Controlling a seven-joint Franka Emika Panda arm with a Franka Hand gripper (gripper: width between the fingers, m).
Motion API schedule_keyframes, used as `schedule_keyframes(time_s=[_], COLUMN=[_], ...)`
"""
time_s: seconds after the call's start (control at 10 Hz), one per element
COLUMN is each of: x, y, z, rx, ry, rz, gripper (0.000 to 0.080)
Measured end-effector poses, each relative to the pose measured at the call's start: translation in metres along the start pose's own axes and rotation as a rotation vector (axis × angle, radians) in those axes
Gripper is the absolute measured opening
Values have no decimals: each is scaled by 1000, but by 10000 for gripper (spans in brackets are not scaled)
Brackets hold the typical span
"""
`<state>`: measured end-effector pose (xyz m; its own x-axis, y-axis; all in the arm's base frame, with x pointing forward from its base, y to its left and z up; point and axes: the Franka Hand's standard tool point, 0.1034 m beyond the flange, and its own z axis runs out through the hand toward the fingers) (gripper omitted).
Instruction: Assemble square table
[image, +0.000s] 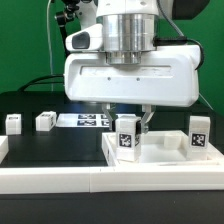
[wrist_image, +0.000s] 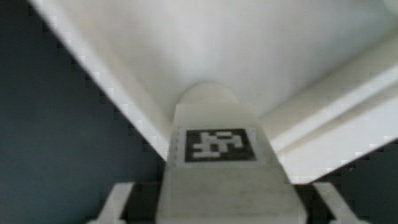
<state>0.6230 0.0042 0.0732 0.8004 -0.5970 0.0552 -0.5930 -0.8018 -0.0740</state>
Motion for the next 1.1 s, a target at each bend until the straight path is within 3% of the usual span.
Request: schedule_keyframes(time_s=[1.1], x=[-2], y=[-3], z=[1], rx=[20], ry=[-32], rz=[963], gripper=[290])
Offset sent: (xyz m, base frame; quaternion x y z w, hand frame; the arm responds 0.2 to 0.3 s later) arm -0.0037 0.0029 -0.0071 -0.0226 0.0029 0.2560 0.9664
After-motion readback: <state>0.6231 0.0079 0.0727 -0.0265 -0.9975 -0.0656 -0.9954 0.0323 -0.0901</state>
